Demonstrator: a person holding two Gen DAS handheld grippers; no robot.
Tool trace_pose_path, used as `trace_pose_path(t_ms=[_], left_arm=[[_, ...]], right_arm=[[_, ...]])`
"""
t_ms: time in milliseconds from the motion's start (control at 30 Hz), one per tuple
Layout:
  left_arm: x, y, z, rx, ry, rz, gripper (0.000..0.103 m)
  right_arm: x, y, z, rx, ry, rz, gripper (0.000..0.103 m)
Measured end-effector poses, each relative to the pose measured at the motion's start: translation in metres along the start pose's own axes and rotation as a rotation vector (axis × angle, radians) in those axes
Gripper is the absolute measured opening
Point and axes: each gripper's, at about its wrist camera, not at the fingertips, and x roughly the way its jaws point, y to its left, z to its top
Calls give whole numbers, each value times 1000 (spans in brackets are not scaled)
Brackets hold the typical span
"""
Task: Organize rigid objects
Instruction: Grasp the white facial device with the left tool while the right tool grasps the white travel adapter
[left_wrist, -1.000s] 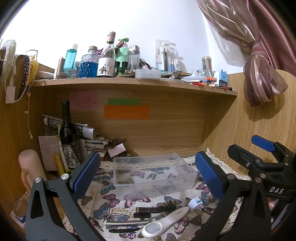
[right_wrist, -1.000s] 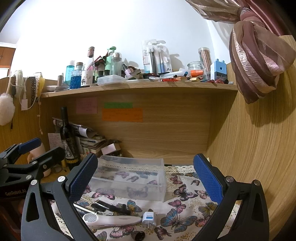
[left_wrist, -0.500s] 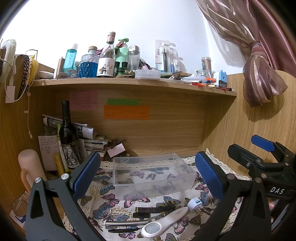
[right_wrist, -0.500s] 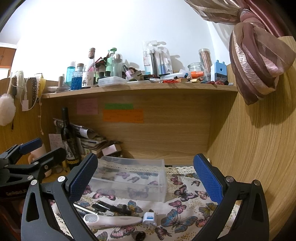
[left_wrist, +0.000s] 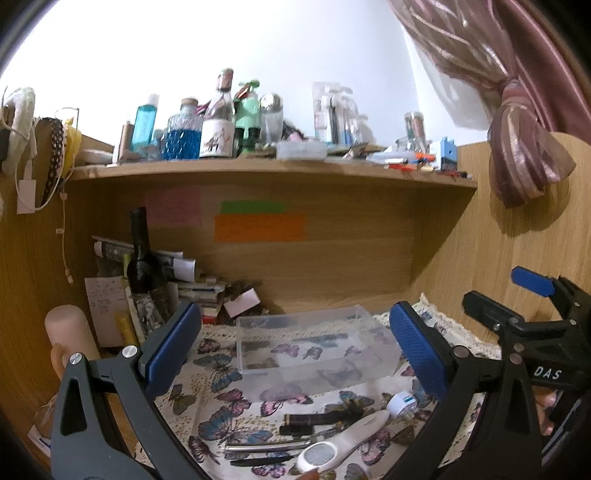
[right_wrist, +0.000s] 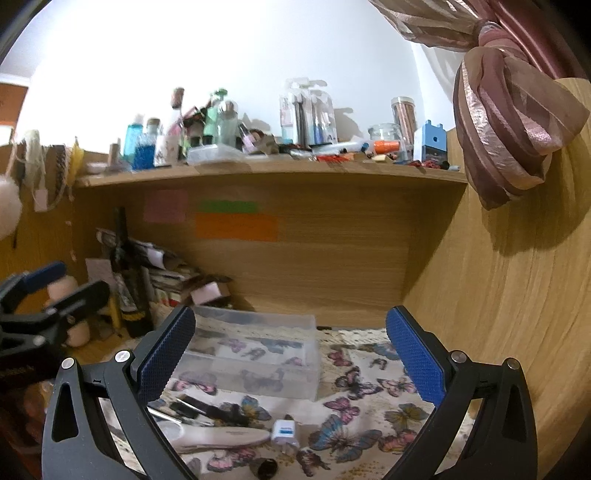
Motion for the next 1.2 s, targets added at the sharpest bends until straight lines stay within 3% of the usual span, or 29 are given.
trace_pose_path(t_ms=[300,500,600,933,1033,1200], left_arm=[[32,33,-32,-69,177,37,103],[51,26,-65,-68,290,5,103],[60,19,-79,-74,356,-27,91],[84,-4,-113,-108,495,-156,82],[88,-10,-120,-113,519,-206,80],[101,-19,-132,-111,588,-240,66]], right_arm=[[27,-12,-28,-8,127,-9,103],[48,-21,-58,6,272,45,102],[58,-22,-76,-3,351,59,94],[92,-23,-109,51,514,152,65],[98,-25,-117,72,543,167,60],[104,-27,-121,101,564,184,58]])
